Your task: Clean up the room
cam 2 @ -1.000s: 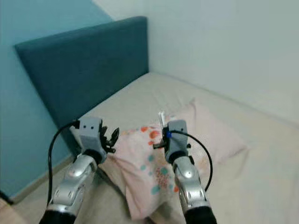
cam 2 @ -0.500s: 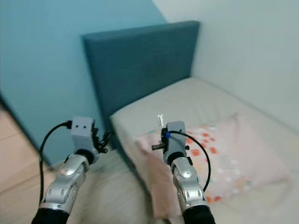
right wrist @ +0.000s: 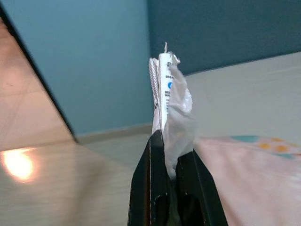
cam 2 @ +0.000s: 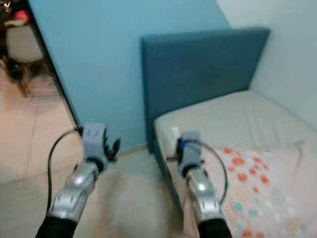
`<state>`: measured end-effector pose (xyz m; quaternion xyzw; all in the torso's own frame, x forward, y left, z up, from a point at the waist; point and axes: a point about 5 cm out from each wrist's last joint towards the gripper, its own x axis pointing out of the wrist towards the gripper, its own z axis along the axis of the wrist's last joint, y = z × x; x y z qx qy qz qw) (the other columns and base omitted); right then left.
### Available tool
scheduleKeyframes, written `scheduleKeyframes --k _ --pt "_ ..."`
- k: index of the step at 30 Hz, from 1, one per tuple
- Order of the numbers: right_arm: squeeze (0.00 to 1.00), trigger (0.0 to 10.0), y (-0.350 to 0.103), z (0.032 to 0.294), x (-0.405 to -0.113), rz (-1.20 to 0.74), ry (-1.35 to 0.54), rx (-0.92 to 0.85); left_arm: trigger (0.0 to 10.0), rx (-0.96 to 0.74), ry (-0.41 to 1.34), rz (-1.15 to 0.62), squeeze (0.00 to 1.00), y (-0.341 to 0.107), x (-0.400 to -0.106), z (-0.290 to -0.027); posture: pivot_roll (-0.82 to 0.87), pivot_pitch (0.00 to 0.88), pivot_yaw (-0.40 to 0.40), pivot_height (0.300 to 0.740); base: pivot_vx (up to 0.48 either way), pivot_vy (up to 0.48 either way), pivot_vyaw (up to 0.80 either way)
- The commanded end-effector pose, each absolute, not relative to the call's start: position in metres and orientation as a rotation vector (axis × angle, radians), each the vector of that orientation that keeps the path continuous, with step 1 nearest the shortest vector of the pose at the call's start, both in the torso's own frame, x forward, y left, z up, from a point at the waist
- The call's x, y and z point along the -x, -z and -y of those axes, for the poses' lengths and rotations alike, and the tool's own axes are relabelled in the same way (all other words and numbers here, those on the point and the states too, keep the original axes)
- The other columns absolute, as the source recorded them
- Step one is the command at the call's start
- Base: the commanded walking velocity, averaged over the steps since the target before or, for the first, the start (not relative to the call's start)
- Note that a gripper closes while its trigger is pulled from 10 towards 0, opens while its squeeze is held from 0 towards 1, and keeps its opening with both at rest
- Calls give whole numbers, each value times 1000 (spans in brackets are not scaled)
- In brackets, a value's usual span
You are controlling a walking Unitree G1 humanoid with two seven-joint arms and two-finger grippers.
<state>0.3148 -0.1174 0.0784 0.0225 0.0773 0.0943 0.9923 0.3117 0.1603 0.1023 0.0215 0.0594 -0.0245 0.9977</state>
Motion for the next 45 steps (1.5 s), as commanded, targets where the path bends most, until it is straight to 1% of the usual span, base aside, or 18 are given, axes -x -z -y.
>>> scheduleKeyframes --k 1,6,16,26,37,39,45 --pt "0 10000 -73 120 -313 -179 -181 -41 10000 -32 58 -138 0 -99 -310 -159 45 0 -55 740 0 0 800" --pt "0 10000 -66 126 -309 -204 -161 -46 10000 -30 71 -125 0 -98 -306 -158 43 0 -62 740 0 0 800" --pt "0 10000 -62 128 -304 -224 -172 -36 10000 6 47 -128 0 -94 -302 -158 34 0 -62 740 0 0 800" --pt "0 10000 -61 122 -303 -237 -242 -39 10000 -6 63 -122 0 -97 -303 -155 40 0 -59 740 0 0 800" --pt "0 10000 -64 124 -308 -233 -222 -73 10000 13 60 -113 0 -99 -303 -154 43 0 -58 740 0 0 800" --pt "0 10000 -66 120 -309 -229 -230 -106 10000 23 56 -107 0 -99 -303 -153 44 0 -45 740 0 0 800" --pt "0 10000 -66 114 -308 -228 -262 -104 10000 45 52 -92 0 -100 -303 -151 43 0 -44 740 0 0 800"
